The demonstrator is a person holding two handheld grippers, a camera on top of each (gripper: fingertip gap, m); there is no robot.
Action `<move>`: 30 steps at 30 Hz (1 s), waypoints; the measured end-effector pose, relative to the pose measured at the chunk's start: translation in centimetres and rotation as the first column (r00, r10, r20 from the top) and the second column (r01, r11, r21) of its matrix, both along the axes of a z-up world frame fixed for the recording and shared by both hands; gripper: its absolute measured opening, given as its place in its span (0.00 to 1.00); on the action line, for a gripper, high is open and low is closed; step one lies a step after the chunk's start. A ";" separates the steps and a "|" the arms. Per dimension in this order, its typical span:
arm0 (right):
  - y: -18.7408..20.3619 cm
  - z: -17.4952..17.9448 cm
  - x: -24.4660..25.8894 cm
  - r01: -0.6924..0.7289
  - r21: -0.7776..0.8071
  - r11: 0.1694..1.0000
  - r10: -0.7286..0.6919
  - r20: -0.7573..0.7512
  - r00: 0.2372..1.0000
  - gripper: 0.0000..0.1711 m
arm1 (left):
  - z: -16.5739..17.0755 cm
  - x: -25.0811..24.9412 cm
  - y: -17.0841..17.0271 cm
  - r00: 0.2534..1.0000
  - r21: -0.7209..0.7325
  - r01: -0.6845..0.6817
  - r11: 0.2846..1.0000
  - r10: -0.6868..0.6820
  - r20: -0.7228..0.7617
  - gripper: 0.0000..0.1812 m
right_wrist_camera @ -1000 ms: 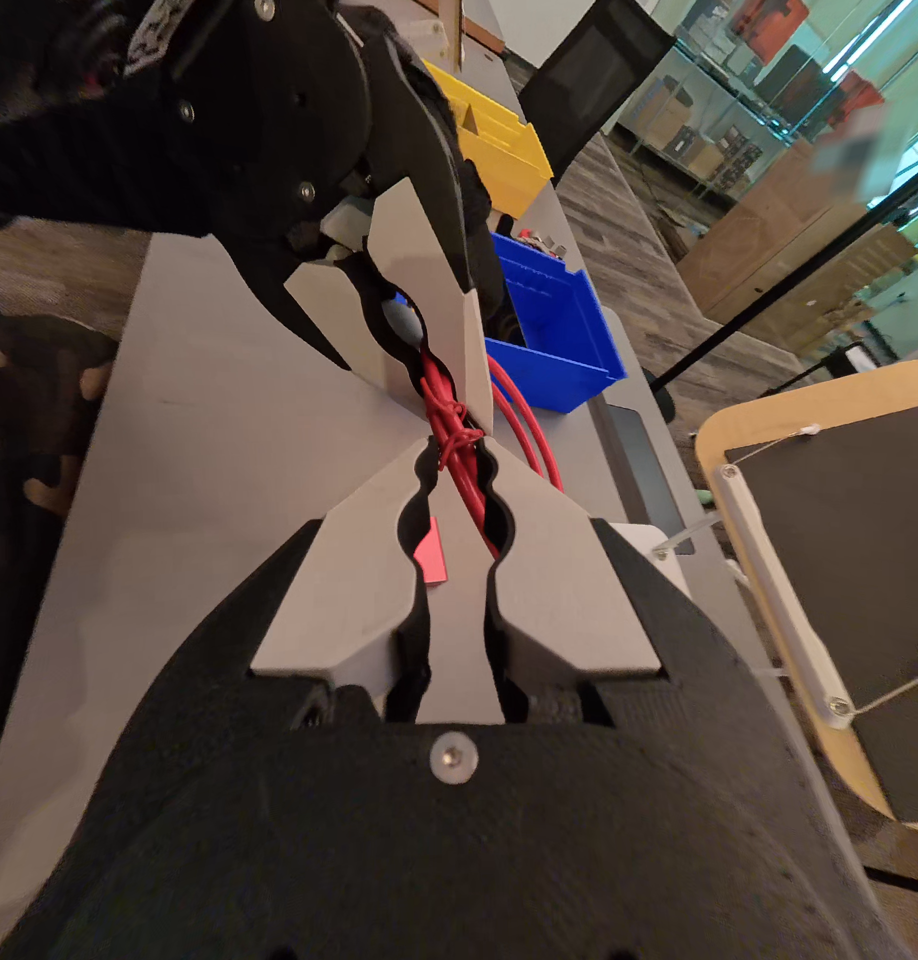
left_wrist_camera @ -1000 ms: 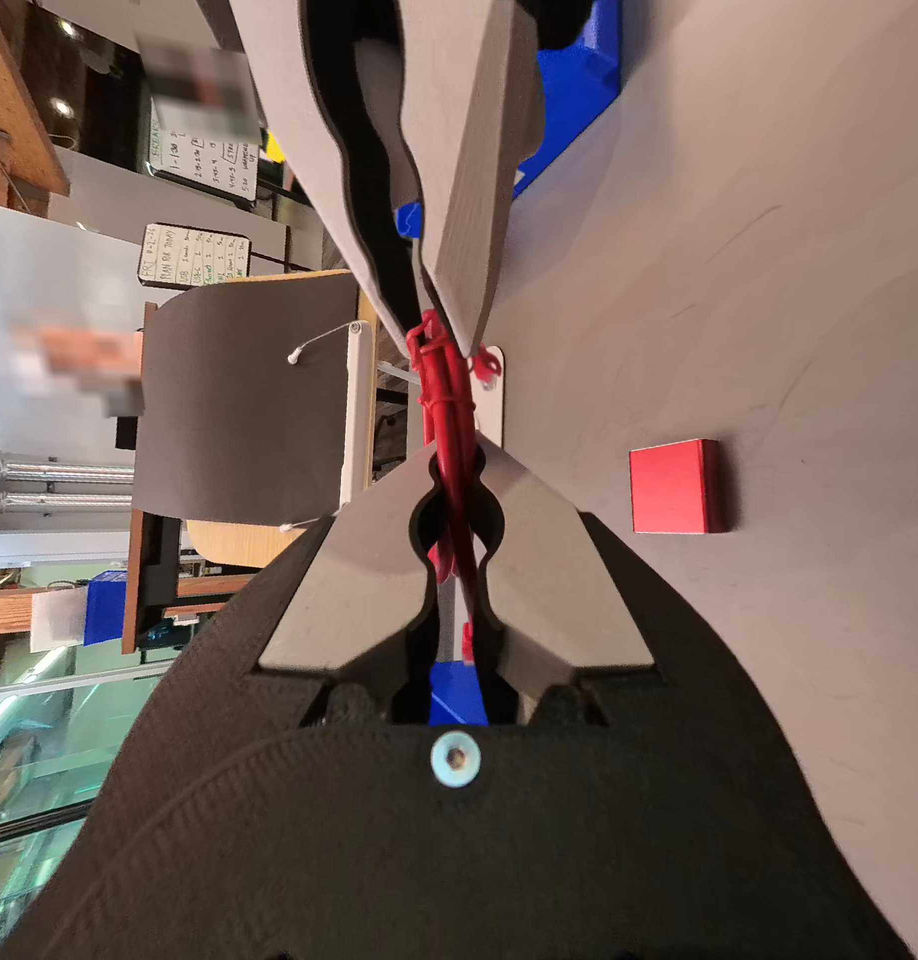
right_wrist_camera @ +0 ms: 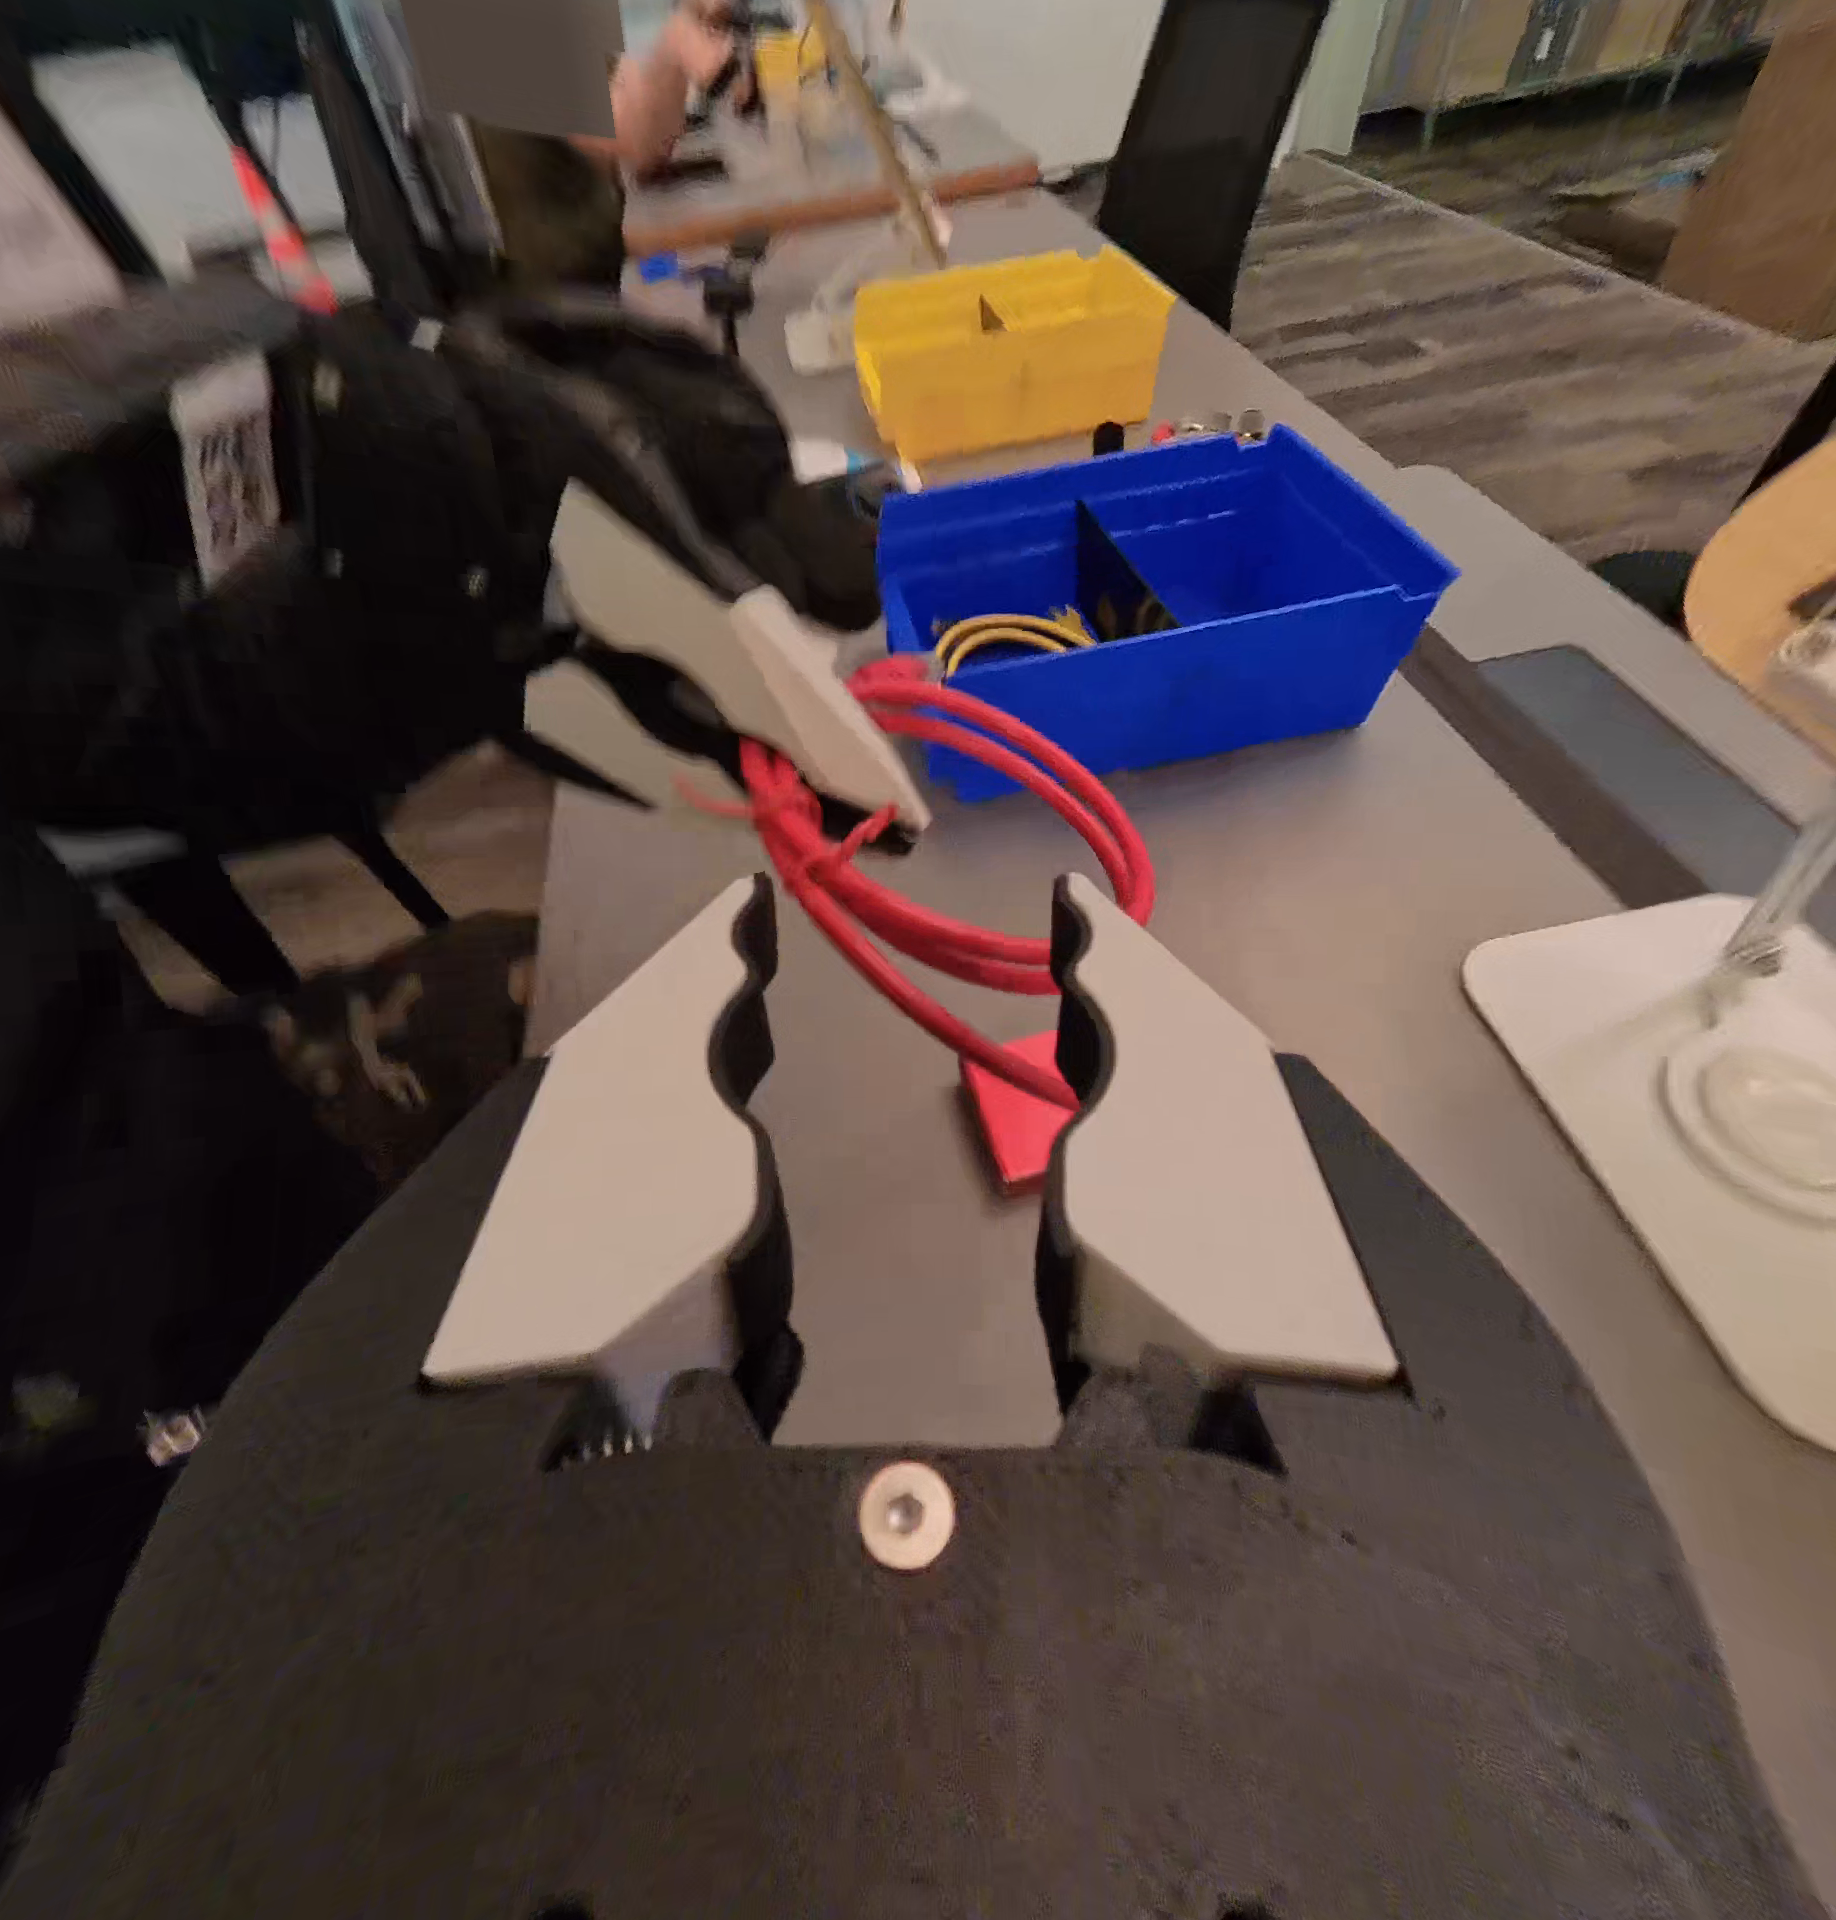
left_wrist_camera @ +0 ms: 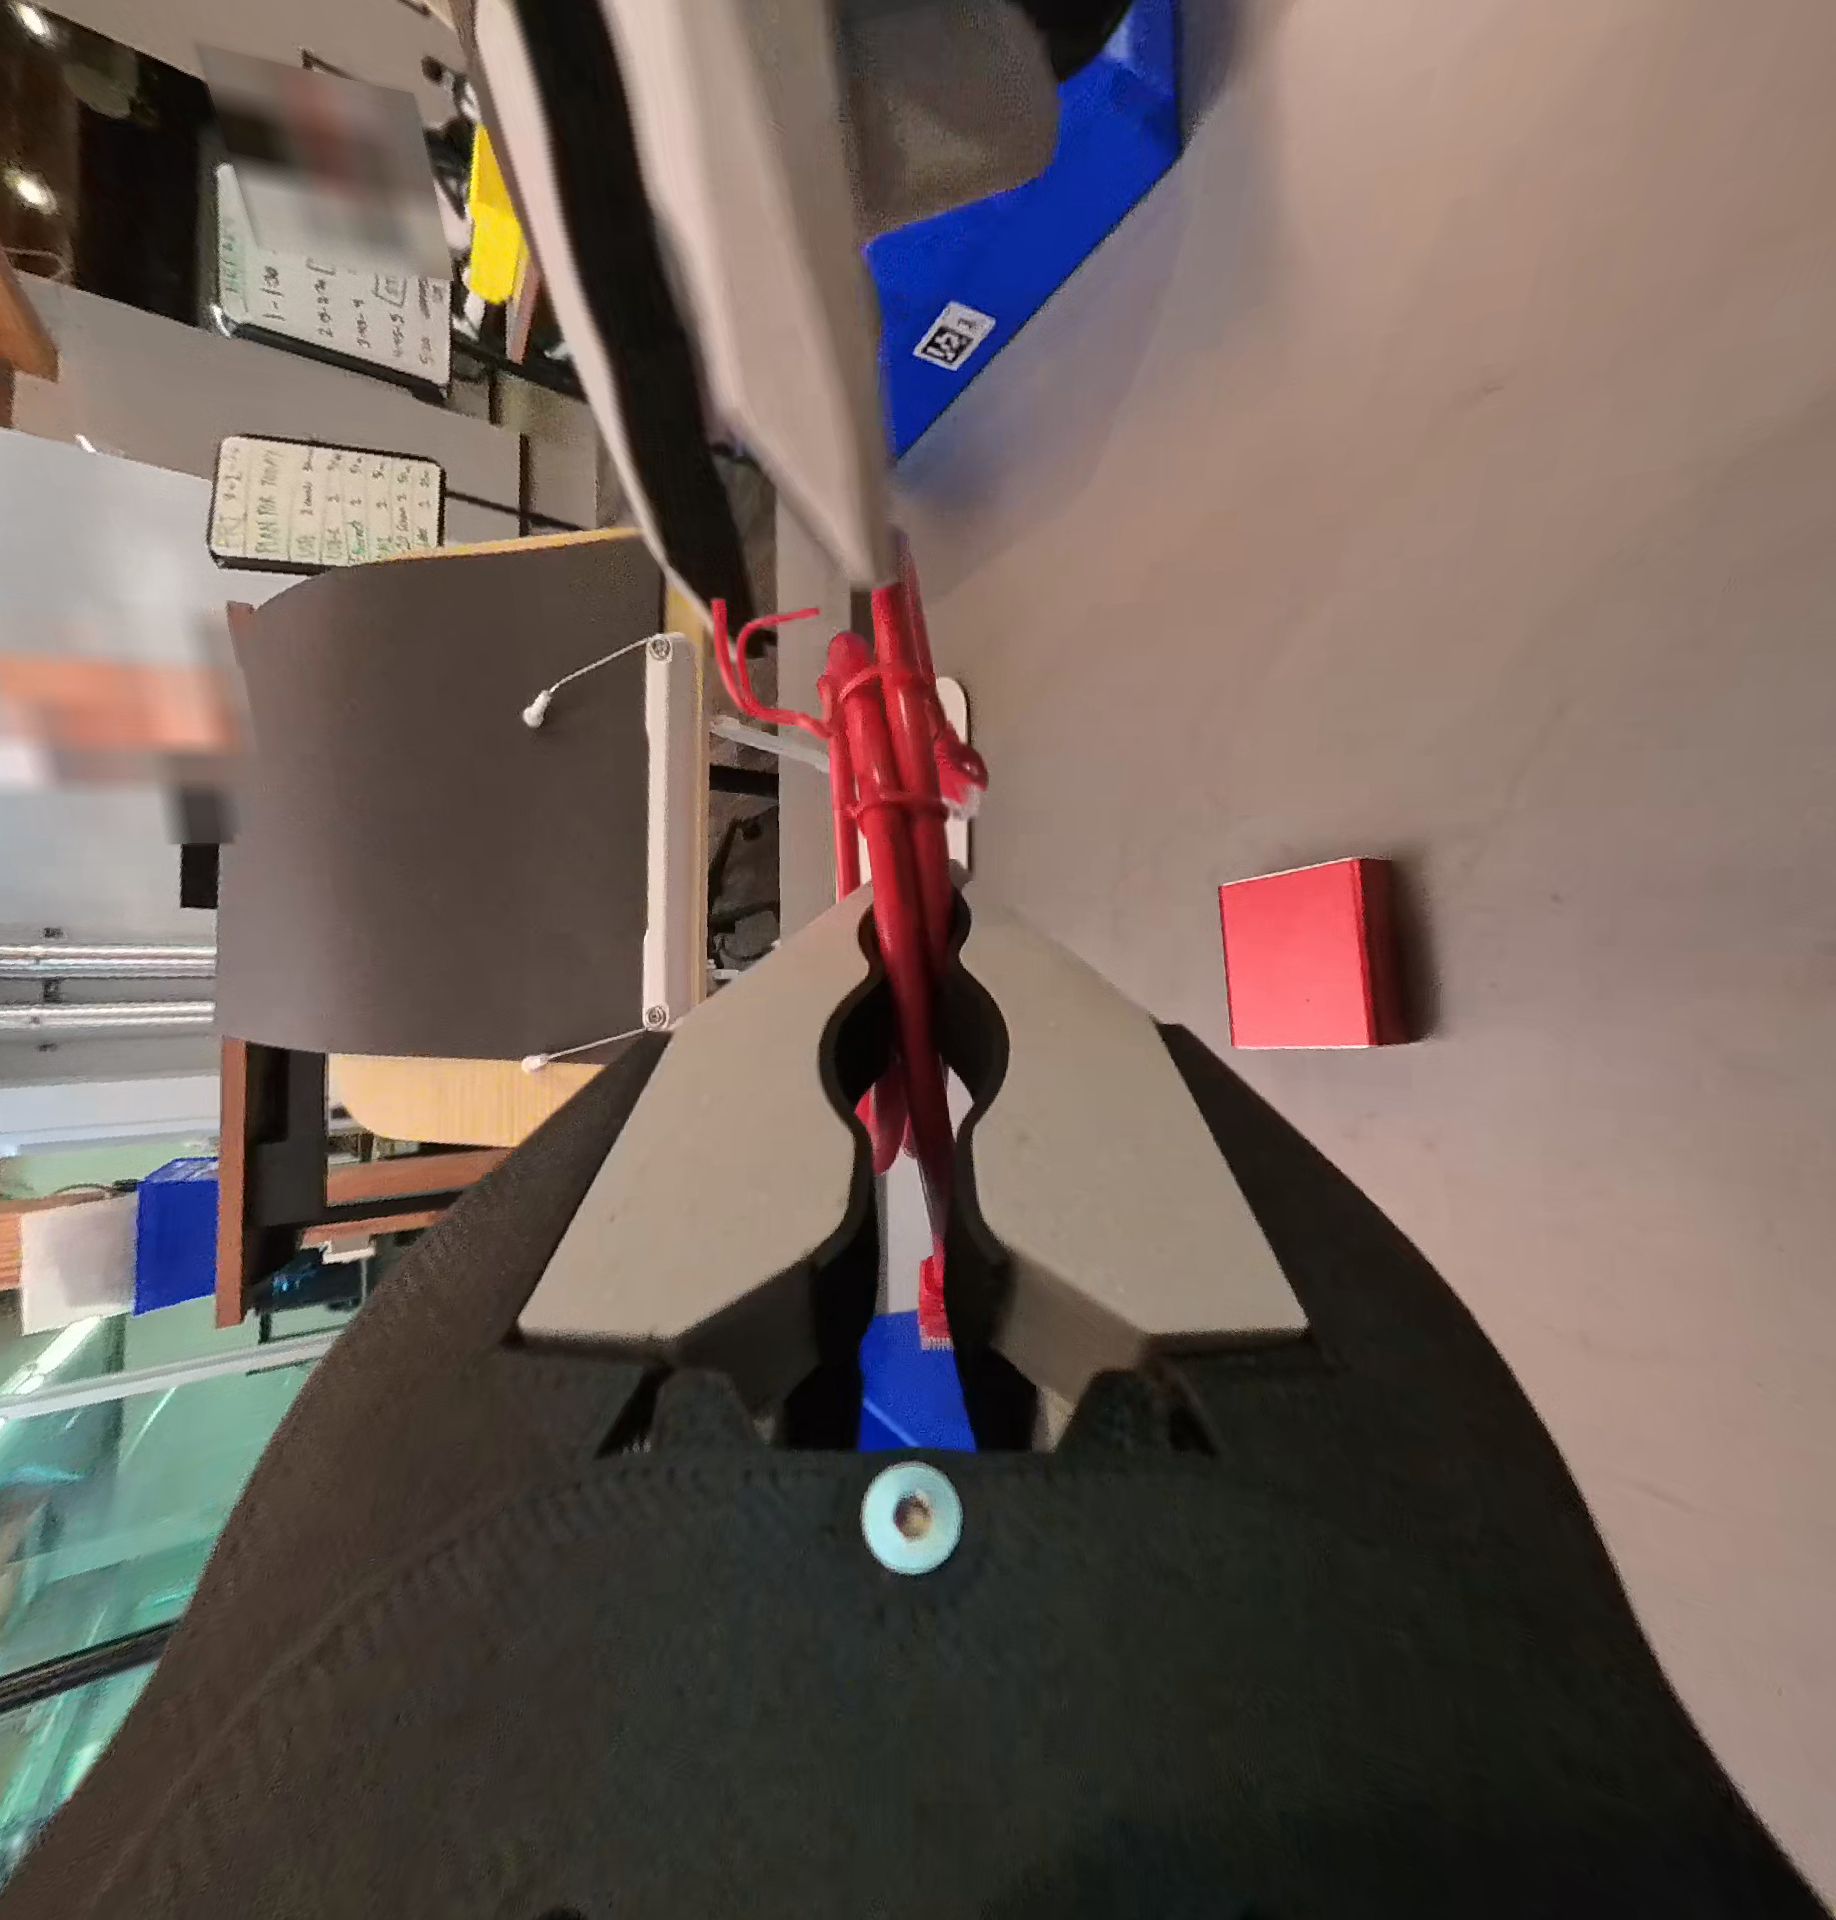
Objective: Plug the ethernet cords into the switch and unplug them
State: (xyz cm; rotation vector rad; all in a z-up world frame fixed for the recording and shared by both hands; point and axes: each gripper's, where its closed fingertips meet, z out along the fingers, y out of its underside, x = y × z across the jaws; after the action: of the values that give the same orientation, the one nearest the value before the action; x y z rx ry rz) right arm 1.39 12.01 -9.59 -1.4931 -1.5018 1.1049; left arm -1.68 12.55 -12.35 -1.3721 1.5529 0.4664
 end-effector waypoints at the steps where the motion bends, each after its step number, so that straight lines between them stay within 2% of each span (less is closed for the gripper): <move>1: -0.6 -0.3 0.2 -0.034 0.024 0.999 0.034 0.021 0.999 0.34 | 0.2 0.1 -0.2 1.000 -0.003 0.018 1.000 -0.018 0.012 0.00; 3: -2.4 -0.1 0.3 -0.125 0.047 0.991 0.124 0.013 0.992 0.34 | 0.0 1.1 -1.7 0.993 -0.044 0.117 0.992 -0.117 0.015 0.00; 6: -5.8 -1.1 0.7 -0.300 0.022 0.954 0.298 0.059 0.953 0.22 | 0.3 3.0 -4.3 0.972 -0.095 0.235 0.967 -0.231 0.051 0.00; 8: -7.7 -1.9 1.2 -0.394 -0.032 0.919 0.395 0.089 0.914 0.10 | 0.5 3.3 -4.9 0.967 -0.104 0.254 0.962 -0.250 0.047 0.00; 9: -8.0 -1.9 1.2 -0.413 -0.044 0.910 0.415 0.085 0.906 0.07 | 0.6 3.4 -5.1 0.965 -0.117 0.260 0.958 -0.255 0.061 0.00; 11: -7.7 -1.3 1.1 -0.403 -0.002 0.915 0.402 0.060 0.914 0.05 | 0.9 3.3 -4.7 0.967 -0.140 0.244 0.960 -0.229 0.113 0.02; 13: -6.6 -1.3 0.8 -0.336 0.086 0.938 0.328 0.098 0.940 0.05 | 1.0 2.2 -3.1 0.978 -0.181 0.152 0.972 -0.121 0.173 0.05; 15: -5.2 -1.3 0.8 -0.254 0.227 0.940 0.221 0.162 0.962 0.05 | 1.8 0.7 -1.6 0.970 -0.194 0.087 0.977 -0.038 0.242 0.16; 17: -3.7 -0.6 0.7 -0.164 0.384 0.908 0.093 0.198 0.976 0.05 | 2.8 -0.8 -0.6 0.927 -0.278 0.053 0.959 0.057 0.371 0.25; 18: -2.7 -0.3 0.7 -0.115 0.475 0.872 0.014 0.211 0.977 0.05 | 3.8 -1.4 -0.1 0.887 -0.307 0.051 0.950 0.098 0.451 0.27; 20: -0.8 0.4 0.8 -0.041 0.644 0.764 -0.141 0.228 0.963 0.05 | 5.4 -2.1 0.1 0.761 -0.426 0.117 0.897 0.195 0.618 0.24; 21: -0.4 0.7 0.7 -0.027 0.710 0.703 -0.194 0.228 0.954 0.05 | 6.1 -1.8 -0.5 0.688 -0.501 0.218 0.838 0.233 0.688 0.29; 23: 0.2 1.6 0.1 -0.003 0.819 0.574 -0.276 0.196 0.941 0.05 | 7.1 -1.6 -1.3 0.539 -0.591 0.403 0.699 0.341 0.770 0.27; 25: 0.1 2.0 -0.6 -0.010 0.881 0.473 -0.312 0.178 0.933 0.05 | 8.5 -1.5 -2.1 0.384 -0.576 0.617 0.536 0.434 0.815 0.30; 27: -0.5 2.0 -1.7 -0.018 0.909 0.417 -0.315 0.164 0.935 0.05 | 8.9 -2.0 -1.5 0.261 -0.535 0.730 0.425 0.551 0.793 0.32; 29: -1.1 1.4 -2.6 -0.049 0.926 0.374 -0.316 0.177 0.932 0.05 | 8.5 -2.2 -0.9 0.197 -0.496 0.773 0.394 0.595 0.779 0.30; 30: -1.4 1.1 -3.0 -0.066 0.930 0.361 -0.313 0.188 0.931 0.05 | 8.1 -1.9 -1.0 0.209 -0.500 0.783 0.370 0.601 0.771 0.30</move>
State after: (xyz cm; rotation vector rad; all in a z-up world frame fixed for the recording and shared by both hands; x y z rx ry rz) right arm -1.61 10.60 -8.46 -0.8995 -1.7251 -0.2519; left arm -3.57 11.55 -4.28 -1.6543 0.5076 -1.6514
